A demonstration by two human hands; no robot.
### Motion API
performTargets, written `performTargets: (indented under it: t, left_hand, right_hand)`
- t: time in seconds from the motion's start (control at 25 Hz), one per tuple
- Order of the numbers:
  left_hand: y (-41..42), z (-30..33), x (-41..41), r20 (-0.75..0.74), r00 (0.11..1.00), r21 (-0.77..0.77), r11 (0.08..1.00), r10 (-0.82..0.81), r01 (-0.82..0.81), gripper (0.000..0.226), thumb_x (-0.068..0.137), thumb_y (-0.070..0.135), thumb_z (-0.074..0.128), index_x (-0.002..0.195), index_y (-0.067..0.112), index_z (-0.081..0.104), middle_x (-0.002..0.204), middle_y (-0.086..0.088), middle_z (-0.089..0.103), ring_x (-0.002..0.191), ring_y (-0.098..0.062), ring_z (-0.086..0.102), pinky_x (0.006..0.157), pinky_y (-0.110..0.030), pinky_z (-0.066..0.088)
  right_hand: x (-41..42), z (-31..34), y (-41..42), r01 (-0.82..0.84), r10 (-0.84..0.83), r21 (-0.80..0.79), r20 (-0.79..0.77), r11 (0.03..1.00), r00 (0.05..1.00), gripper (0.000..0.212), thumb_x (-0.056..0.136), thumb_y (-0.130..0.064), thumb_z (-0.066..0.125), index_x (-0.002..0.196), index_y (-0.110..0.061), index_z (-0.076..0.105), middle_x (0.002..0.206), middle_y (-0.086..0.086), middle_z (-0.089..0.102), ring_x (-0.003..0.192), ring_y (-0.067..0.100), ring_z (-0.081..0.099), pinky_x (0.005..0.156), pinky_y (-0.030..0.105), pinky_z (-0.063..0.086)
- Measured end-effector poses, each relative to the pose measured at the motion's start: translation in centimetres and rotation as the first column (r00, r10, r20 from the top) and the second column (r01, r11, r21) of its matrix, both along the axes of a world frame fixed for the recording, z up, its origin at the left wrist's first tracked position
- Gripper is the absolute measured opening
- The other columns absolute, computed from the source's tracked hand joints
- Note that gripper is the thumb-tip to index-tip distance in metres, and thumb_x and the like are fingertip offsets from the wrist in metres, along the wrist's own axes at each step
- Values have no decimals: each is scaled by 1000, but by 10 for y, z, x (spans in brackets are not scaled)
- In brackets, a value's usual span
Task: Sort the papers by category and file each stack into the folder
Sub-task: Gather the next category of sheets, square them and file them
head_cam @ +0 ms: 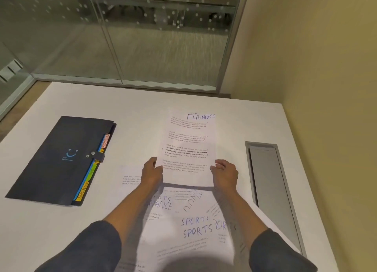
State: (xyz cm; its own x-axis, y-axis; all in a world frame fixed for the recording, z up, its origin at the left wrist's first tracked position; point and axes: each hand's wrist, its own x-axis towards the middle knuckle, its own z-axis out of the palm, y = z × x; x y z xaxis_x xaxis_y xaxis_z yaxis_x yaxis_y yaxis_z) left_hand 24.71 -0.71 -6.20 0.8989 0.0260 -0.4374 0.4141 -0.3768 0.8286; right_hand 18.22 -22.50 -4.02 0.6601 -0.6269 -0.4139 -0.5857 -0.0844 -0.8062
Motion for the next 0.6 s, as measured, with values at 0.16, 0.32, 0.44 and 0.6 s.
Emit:
performTargets:
  t: [0.16,0.32,0.44,0.6]
  left_hand:
    - [-18,-10,32,47,998,56,998,-36,34,26,89,-5,47,107,7,61,94,-3,64,86,-21,58,71,-26,43]
    - [-23,-23,49,61,995,124,990,-75,67,29,88,-4,47,110,6,62,105,-10,67,97,-29,62,85,-37,52]
    - [-21,-30,55,80,988,171,978,-132,116,25,88,0,51,109,7,64,104,-12,68,96,-30,63,87,-41,52]
    - [-17,-32,55,71,970,352,916,-234,195,21,80,14,61,100,9,64,96,-11,62,86,-30,62,74,-40,54]
  right_hand:
    - [36,-17,-12,-24,22,-68,-29,997,999,27,83,-3,68,109,-8,70,86,-1,68,79,18,65,71,21,48]
    - [53,-28,-20,-119,106,-166,-82,979,991,24,85,-5,69,108,-6,68,93,5,70,79,20,64,64,18,42]
    - [54,-39,-22,-154,132,-223,-108,963,985,28,84,-8,69,111,-6,67,91,2,66,82,19,61,72,21,41]
    - [52,-46,-22,-209,168,-287,-160,935,973,38,85,-25,71,119,-10,64,118,4,63,104,24,62,81,25,41]
